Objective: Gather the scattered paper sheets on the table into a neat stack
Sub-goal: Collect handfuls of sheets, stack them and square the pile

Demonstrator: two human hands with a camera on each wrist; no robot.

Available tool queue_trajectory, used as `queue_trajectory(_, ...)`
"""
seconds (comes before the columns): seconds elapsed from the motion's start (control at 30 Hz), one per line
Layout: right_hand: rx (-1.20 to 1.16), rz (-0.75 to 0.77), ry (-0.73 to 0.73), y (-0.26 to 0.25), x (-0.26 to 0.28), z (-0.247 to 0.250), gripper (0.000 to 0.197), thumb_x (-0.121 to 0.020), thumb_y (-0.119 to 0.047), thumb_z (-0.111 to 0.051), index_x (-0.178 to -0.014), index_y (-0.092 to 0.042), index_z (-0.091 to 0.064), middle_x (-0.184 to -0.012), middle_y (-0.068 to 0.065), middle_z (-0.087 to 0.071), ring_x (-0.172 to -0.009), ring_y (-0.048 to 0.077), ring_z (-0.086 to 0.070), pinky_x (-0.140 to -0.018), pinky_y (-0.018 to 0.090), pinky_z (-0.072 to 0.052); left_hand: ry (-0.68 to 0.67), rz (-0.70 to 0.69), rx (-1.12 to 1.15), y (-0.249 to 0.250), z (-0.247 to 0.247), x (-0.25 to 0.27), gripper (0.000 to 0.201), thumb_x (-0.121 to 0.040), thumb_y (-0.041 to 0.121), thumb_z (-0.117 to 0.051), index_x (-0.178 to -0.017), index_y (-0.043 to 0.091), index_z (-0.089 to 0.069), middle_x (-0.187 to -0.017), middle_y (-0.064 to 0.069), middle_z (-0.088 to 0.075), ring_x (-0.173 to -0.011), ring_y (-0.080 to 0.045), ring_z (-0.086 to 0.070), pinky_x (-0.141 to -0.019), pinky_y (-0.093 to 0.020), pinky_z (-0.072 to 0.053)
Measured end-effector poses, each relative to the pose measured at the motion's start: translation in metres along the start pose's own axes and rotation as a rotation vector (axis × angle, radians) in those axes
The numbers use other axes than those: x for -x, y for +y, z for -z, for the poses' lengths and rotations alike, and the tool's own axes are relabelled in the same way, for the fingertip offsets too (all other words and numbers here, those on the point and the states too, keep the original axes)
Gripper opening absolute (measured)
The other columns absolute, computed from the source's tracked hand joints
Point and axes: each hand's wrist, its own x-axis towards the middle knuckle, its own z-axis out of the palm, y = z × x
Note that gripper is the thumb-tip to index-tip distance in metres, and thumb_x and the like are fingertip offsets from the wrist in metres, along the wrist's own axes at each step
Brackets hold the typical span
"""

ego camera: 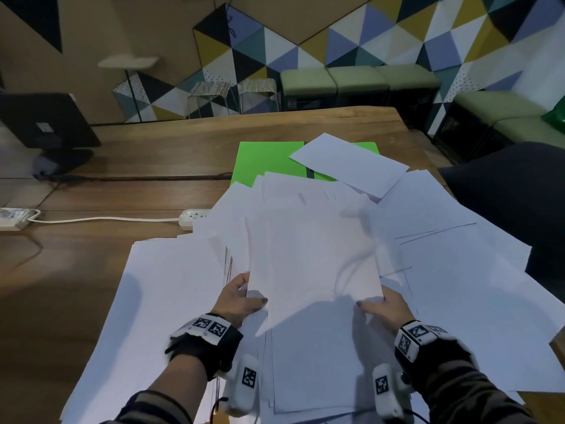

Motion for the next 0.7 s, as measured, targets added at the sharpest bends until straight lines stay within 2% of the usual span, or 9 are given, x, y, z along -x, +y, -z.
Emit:
queue_trajectory(0.1, 0.152, 0.002, 0.056, 0.003, -0.006, -0.008, 0.023, -0.077, -0.015, -0.071, -0.099, -0.011, -0.062, -0.103, 0.017, -0.063, -0.1, 0.033, -0.059, -0.082, 0.032, -0.045, 0.006, 0.015, -0.158, -0.008, -0.002, -0.003, 0.036, -0.067, -0.011, -0.066, -0.091, 0.016, -0.062, -0.095, -0.013, -0.068, -0.092, -0.028, -0.062, -0.085, -0.035, -0.05)
queue_trajectory(0.17, 0.362, -0.043, 0.136, 0.001, -0.006, -0.011, 0.024, -0.076, -0.026, -0.068, -0.097, -0.016, -0.063, -0.104, 0.015, -0.06, -0.099, 0.035, -0.057, -0.077, 0.028, -0.042, 0.149, 0.001, -0.495, -0.008, -0.004, -0.005, 0.023, -0.075, 0.003, -0.063, -0.095, 0.015, -0.063, -0.096, -0.009, -0.064, -0.093, -0.026, -0.061, -0.079, -0.027, -0.05)
queue_trajectory(0.23, 0.395, -0.052, 0.135, -0.001, -0.006, -0.011, 0.026, -0.076, -0.027, -0.066, -0.098, -0.014, -0.064, -0.104, 0.015, -0.059, -0.097, 0.035, -0.057, -0.078, 0.029, -0.043, 0.284, 0.01, -0.796, -0.003, -0.007, -0.004, 0.033, -0.078, 0.019, -0.065, -0.111, 0.017, -0.062, -0.118, -0.009, -0.052, -0.107, -0.026, -0.056, -0.088, -0.028, -0.048)
queue_trajectory(0.3, 0.317, -0.025, 0.122, -0.002, -0.006, -0.009, 0.026, -0.074, -0.021, -0.067, -0.095, -0.006, -0.065, -0.1, 0.019, -0.063, -0.089, 0.034, -0.06, -0.078, 0.032, -0.048, 0.328, -0.037, -0.913, 0.003, -0.013, 0.002, 0.036, -0.082, 0.027, -0.064, -0.116, 0.018, -0.06, -0.126, -0.009, -0.042, -0.117, -0.026, -0.048, -0.093, -0.029, -0.043)
queue_trajectory(0.4, 0.247, 0.03, 0.119, 0.001, -0.003, -0.007, 0.026, -0.075, -0.011, -0.067, -0.094, 0.005, -0.063, -0.097, 0.027, -0.064, -0.074, 0.028, -0.057, -0.065, 0.03, -0.044, 0.2, -0.134, -0.711, 0.001, -0.021, 0.002, 0.038, -0.079, 0.039, -0.063, -0.103, 0.01, -0.064, -0.108, -0.008, -0.065, -0.1, -0.023, -0.061, -0.087, -0.031, -0.05)
queue_trajectory(0.47, 0.189, 0.068, 0.117, 0.002, -0.001, -0.008, 0.024, -0.075, -0.007, -0.067, -0.095, 0.007, -0.064, -0.098, 0.027, -0.065, -0.076, 0.03, -0.058, -0.067, 0.032, -0.045, 0.064, -0.062, -0.427, -0.004, -0.025, 0.002, 0.042, -0.071, 0.049, -0.065, -0.097, 0.015, -0.068, -0.099, -0.004, -0.071, -0.091, -0.019, -0.066, -0.084, -0.031, -0.054)
queue_trajectory(0.53, 0.126, 0.097, 0.115, 0.002, 0.002, -0.008, 0.022, -0.074, -0.005, -0.068, -0.095, 0.003, -0.066, -0.097, 0.026, -0.067, -0.086, 0.035, -0.063, -0.075, 0.036, -0.05, 0.026, -0.026, -0.375, -0.01, -0.029, 0.001, 0.037, -0.069, 0.04, -0.071, -0.096, 0.015, -0.068, -0.097, -0.005, -0.072, -0.087, -0.018, -0.067, -0.08, -0.028, -0.056)
queue_trajectory(0.63, 0.075, 0.112, 0.134, 0.007, 0.001, -0.005, 0.023, -0.073, -0.004, -0.07, -0.096, 0.0, -0.067, -0.094, 0.024, -0.068, -0.086, 0.033, -0.063, -0.076, 0.037, -0.049, 0.033, -0.047, -0.387, -0.011, -0.031, 0.0, 0.045, -0.06, 0.027, -0.063, -0.102, 0.011, -0.065, -0.097, -0.01, -0.071, -0.092, -0.026, -0.067, -0.088, -0.042, -0.054)
queue_trajectory(0.7, 0.017, 0.137, 0.189, 0.007, 0.0, -0.004, 0.025, -0.073, -0.007, -0.074, -0.096, -0.004, -0.065, -0.096, 0.024, -0.067, -0.089, 0.035, -0.063, -0.078, 0.039, -0.049, -0.019, -0.11, -0.315, -0.007, -0.029, 0.001, 0.039, -0.064, 0.022, -0.063, -0.101, 0.01, -0.065, -0.095, -0.011, -0.071, -0.091, -0.027, -0.068, -0.089, -0.047, -0.053)
